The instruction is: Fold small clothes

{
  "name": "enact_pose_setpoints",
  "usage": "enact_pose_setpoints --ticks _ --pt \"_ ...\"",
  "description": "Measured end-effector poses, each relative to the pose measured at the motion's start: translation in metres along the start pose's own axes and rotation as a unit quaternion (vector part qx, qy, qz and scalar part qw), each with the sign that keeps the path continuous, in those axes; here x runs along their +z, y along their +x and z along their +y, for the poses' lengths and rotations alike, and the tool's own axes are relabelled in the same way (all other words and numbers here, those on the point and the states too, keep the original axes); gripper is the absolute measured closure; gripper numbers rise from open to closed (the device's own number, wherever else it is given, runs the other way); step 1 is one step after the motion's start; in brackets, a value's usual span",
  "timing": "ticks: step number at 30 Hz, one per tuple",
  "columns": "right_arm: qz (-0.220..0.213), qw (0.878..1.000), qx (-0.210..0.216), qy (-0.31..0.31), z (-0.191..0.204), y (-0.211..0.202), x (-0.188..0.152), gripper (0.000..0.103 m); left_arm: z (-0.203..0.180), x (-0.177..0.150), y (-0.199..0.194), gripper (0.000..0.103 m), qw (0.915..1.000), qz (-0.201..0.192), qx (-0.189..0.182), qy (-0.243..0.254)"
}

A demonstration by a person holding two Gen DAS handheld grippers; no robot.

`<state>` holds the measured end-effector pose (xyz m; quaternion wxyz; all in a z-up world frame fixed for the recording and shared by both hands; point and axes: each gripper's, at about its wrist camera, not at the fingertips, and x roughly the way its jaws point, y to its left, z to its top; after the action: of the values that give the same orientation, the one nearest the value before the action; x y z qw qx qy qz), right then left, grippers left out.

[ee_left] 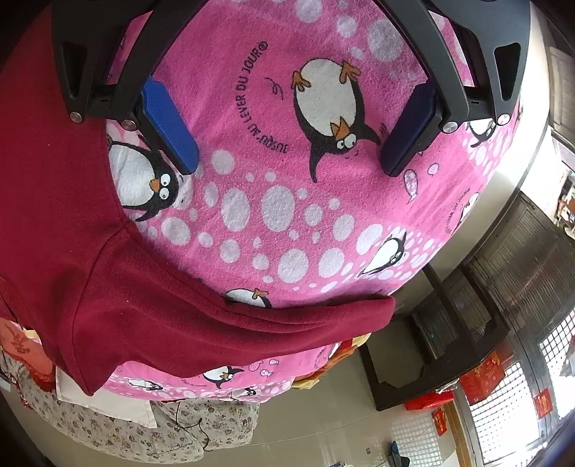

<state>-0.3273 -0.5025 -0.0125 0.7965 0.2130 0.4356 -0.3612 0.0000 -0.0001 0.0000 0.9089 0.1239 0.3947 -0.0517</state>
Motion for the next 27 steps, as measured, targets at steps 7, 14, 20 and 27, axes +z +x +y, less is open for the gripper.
enact_pose_setpoints --ticks 7,14,20,27 --pt "0.000 1.000 0.000 0.000 0.000 0.000 0.000 0.000 0.000 0.000 0.000 0.001 1.0000 0.000 -0.001 -0.001" --pt "-0.001 1.000 0.000 0.000 -0.001 0.000 0.000 0.000 0.000 0.000 0.000 0.001 1.0000 -0.001 0.002 0.001" --pt "0.001 1.000 0.001 -0.002 0.000 0.001 -0.001 0.000 0.002 -0.001 -0.003 0.001 1.0000 -0.005 0.002 0.001" --pt "0.018 0.998 0.063 0.012 0.015 -0.017 0.006 0.001 0.007 -0.002 -0.026 0.001 0.9994 -0.016 -0.028 -0.008"
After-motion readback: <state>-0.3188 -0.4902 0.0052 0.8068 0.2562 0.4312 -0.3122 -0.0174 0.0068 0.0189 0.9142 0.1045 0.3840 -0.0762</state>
